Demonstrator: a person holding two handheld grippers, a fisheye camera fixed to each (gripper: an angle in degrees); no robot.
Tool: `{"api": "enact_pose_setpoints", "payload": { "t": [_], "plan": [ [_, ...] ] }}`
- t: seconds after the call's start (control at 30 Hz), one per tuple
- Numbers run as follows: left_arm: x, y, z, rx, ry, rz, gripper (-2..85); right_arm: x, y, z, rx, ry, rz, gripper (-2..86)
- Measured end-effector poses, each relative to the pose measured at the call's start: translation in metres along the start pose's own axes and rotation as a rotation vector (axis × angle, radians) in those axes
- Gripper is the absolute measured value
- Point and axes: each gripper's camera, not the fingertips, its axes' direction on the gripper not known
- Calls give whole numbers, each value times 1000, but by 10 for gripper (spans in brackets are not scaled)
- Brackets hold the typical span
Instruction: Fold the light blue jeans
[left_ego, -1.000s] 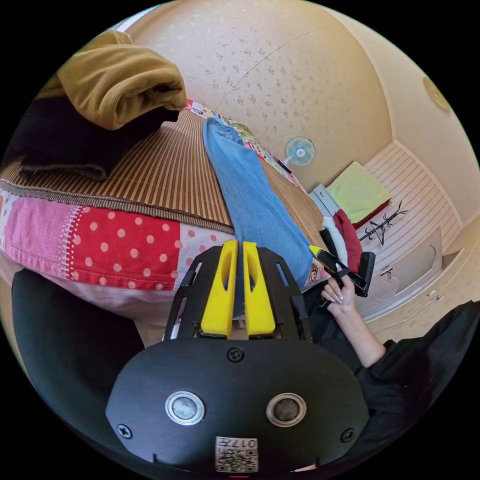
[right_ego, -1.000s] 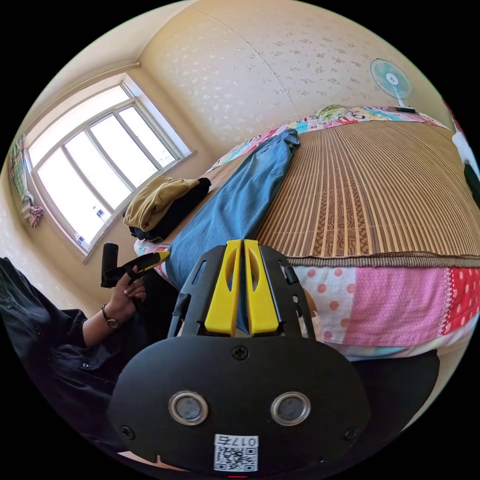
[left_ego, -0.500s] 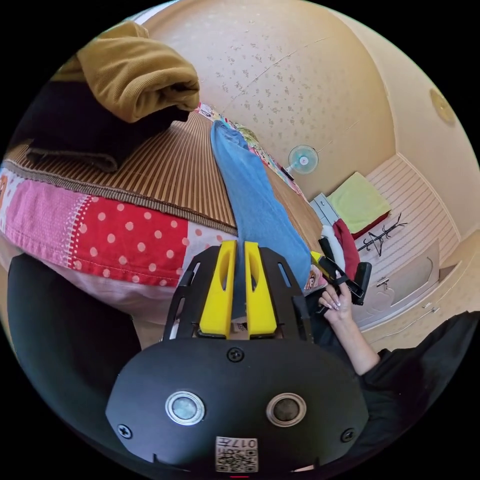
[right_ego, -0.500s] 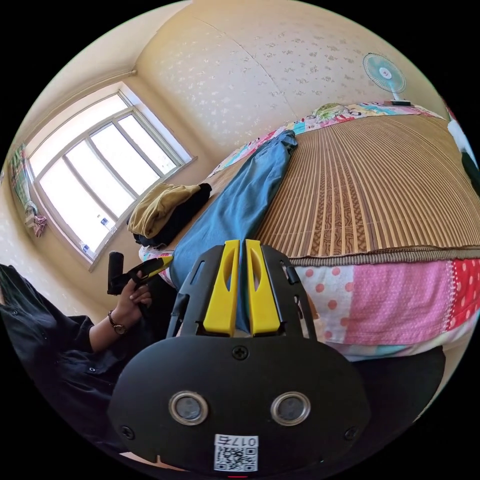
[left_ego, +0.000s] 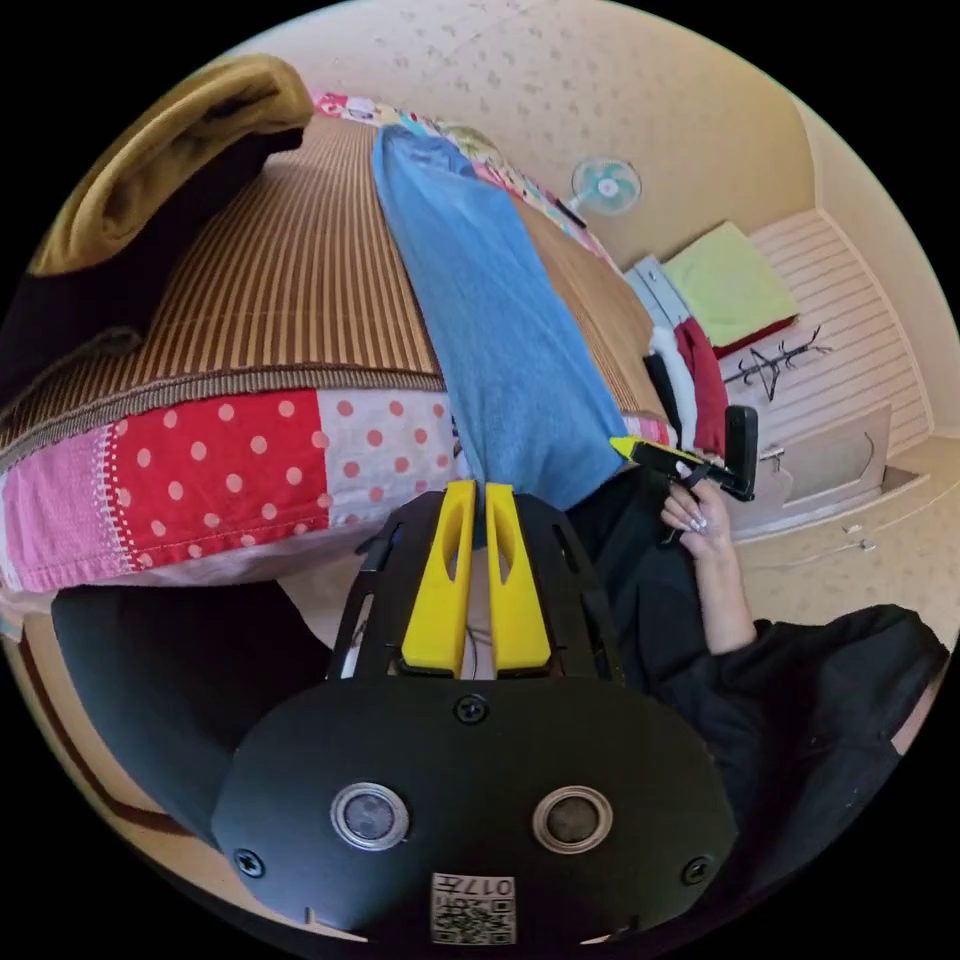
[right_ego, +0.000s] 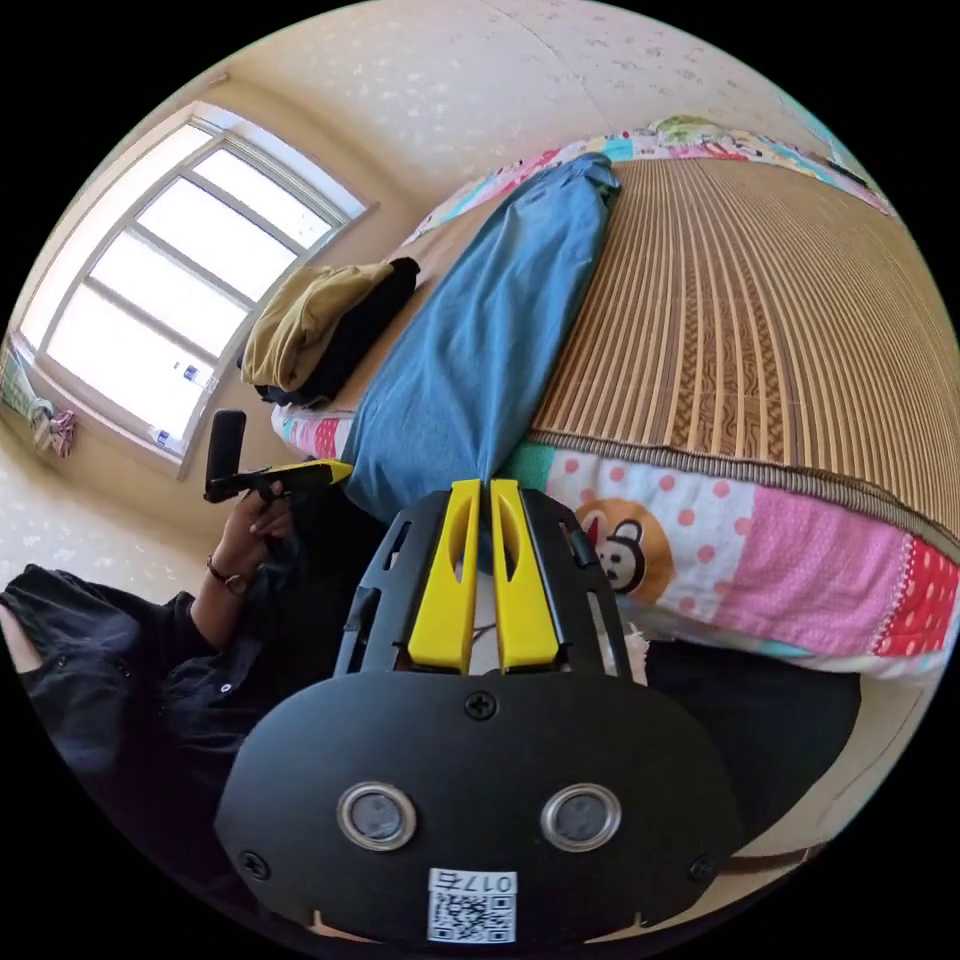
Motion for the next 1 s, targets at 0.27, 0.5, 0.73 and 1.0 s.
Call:
{"api": "enact_pose_setpoints", "payload": {
  "t": [0.27, 0.5, 0.73, 1.0],
  "plan": [
    [-14, 25, -32, 250, 107, -67, 52, -2, 4, -46, 160, -83, -2, 40],
    [-37, -7, -22, 317, 158, -112, 72, 23, -33, -45, 183, -125, 86, 84],
    [-29, -14, -1, 333, 133, -123, 70, 46, -35, -51, 208, -330, 155, 95],
    [-48, -8, 8, 373, 186, -167, 72, 53, -49, -45, 183, -453, 189, 102]
  ]
}}
